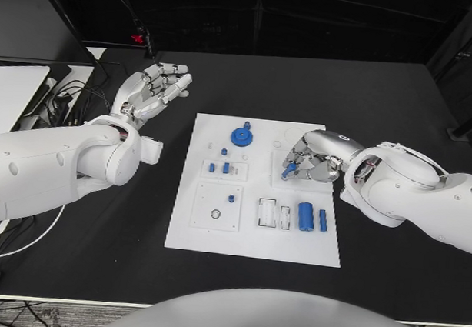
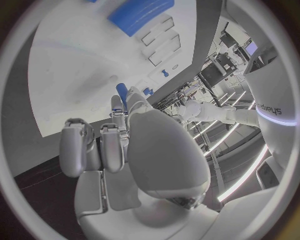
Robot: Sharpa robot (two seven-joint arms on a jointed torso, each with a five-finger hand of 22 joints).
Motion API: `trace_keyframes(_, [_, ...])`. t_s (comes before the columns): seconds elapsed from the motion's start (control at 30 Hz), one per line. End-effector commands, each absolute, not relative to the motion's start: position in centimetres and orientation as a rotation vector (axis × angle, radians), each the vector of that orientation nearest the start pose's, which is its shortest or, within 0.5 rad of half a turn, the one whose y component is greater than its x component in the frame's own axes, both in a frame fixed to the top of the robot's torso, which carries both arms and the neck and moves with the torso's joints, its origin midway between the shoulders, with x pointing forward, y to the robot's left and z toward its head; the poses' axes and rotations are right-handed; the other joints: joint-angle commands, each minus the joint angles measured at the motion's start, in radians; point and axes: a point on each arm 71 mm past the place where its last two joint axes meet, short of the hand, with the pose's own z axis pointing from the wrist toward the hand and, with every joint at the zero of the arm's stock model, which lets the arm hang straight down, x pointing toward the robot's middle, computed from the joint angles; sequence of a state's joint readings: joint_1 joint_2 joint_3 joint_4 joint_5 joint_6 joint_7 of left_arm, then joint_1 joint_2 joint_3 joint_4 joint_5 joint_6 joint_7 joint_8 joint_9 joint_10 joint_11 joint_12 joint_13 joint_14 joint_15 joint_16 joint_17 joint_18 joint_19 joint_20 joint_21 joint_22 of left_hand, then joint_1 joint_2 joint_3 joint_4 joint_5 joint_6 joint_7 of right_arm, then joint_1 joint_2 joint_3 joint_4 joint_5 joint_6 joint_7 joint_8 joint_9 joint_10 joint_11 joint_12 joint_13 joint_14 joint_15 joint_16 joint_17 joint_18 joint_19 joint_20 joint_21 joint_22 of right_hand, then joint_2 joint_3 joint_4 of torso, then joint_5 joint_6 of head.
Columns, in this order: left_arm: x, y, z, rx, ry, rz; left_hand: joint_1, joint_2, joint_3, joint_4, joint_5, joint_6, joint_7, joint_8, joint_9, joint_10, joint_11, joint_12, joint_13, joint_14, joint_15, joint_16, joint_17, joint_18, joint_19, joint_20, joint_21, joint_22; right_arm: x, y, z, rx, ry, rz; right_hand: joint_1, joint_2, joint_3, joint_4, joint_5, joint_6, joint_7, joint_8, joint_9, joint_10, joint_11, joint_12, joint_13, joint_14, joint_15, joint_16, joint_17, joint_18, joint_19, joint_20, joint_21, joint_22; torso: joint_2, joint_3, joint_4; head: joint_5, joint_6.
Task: Assemble the parts on the task board
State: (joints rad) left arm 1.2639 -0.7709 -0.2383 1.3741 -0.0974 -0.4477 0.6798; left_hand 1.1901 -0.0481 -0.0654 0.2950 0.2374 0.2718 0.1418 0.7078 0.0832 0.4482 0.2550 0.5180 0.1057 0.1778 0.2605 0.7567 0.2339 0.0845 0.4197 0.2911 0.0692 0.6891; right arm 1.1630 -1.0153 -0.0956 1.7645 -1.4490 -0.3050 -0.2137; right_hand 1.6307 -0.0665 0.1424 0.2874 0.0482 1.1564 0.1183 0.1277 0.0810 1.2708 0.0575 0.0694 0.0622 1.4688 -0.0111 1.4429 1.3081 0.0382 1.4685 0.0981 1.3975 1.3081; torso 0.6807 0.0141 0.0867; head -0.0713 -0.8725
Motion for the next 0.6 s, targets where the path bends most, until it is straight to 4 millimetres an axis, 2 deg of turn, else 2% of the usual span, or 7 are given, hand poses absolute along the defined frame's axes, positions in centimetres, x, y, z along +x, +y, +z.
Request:
trace_keyframes(0.03, [50.0, 22.6, -19.5, -0.73, 1.187, -1.448, 0.002, 0.009, 0.007, 0.0, 0.007, -0.008, 0.154, 0.005, -0.001, -0.008, 0.002, 0.002, -0.001, -0.01, 0.0, 0.005, -0.001, 0.003, 0.005, -0.001, 0.003, -0.001, 42.1, -21.6, -19.6, -0.037, 1.75, 0.702, -0.015, 0.002, -0.002, 0.004, 0.0, 0.007, -0.001, 0.001, 0.003, 0.009, 0.001, -0.006, -0.002, 0.057, -0.006, -0.003, 0.006, 0.007, 0.021, -0.007, -0.006, 0.191, -0.001, -0.0006, 0.0008, 0.001, 0.0])
trace_keyframes(0.3, [50.0, 22.6, -19.6, -0.731, 1.189, -1.447, 0.003, 0.01, 0.007, 0.0, 0.007, -0.008, 0.154, 0.006, -0.001, -0.008, 0.002, 0.004, -0.001, -0.01, 0.0, 0.006, -0.002, 0.003, 0.005, -0.001, 0.003, -0.001, 41.7, -20.5, -19.0, -0.036, 1.717, 0.774, -0.015, 0.004, 0.0, 0.001, 0.001, 0.012, -0.004, 0.002, 0.003, 0.011, -0.001, -0.006, -0.001, 0.057, -0.007, -0.001, 0.008, 0.007, 0.021, -0.008, -0.005, 0.192, -0.001, 0.0004, 0.0004, 0.004, 0.0])
trace_keyframes(0.43, [50.0, 22.5, -19.7, -0.732, 1.189, -1.446, 0.003, 0.01, 0.007, 0.0, 0.007, -0.008, 0.154, 0.006, -0.001, -0.008, 0.002, 0.004, -0.001, -0.01, 0.0, 0.006, -0.002, 0.003, 0.005, -0.001, 0.003, -0.001, 41.8, -18.6, -18.9, -0.066, 1.703, 0.834, -0.014, 0.006, 0.001, 0.001, 0.001, 0.014, -0.005, 0.002, 0.003, 0.012, -0.002, -0.006, -0.001, 0.057, -0.007, -0.001, 0.01, 0.006, 0.022, -0.008, -0.004, 0.192, -0.002, -0.0005, 0.0004, 0.009, 0.0])
trace_keyframes(0.53, [50.0, 22.4, -19.7, -0.732, 1.19, -1.447, 0.003, 0.01, 0.007, 0.0, 0.007, -0.008, 0.154, 0.006, -0.002, -0.009, 0.002, 0.004, -0.001, -0.01, 0.0, 0.007, -0.003, 0.003, 0.005, -0.001, 0.003, -0.002, 41.7, -17.2, -18.9, -0.101, 1.7, 0.866, -0.014, 0.006, 0.001, 0.001, 0.001, 0.014, -0.005, 0.002, 0.003, 0.012, -0.002, -0.006, -0.001, 0.058, -0.007, 0.0, 0.011, 0.006, 0.022, -0.008, -0.004, 0.192, 0.0, 0.0011, 0.0035, 0.011, 0.0])
trace_keyframes(0.6, [50.0, 22.4, -19.7, -0.732, 1.19, -1.447, 0.003, 0.01, 0.007, 0.0, 0.007, -0.008, 0.154, 0.006, -0.002, -0.009, 0.002, 0.004, -0.002, -0.01, 0.0, 0.007, -0.003, 0.003, 0.005, -0.001, 0.003, -0.002, 41.7, -16.0, -18.9, -0.125, 1.704, 0.889, -0.013, 0.007, 0.002, 0.0, 0.001, 0.016, -0.006, 0.002, 0.003, 0.014, -0.003, -0.005, -0.001, 0.058, -0.008, 0.001, 0.013, 0.007, 0.021, -0.008, -0.005, 0.192, -0.001, 0.0013, 0.0035, 0.016, 0.0])
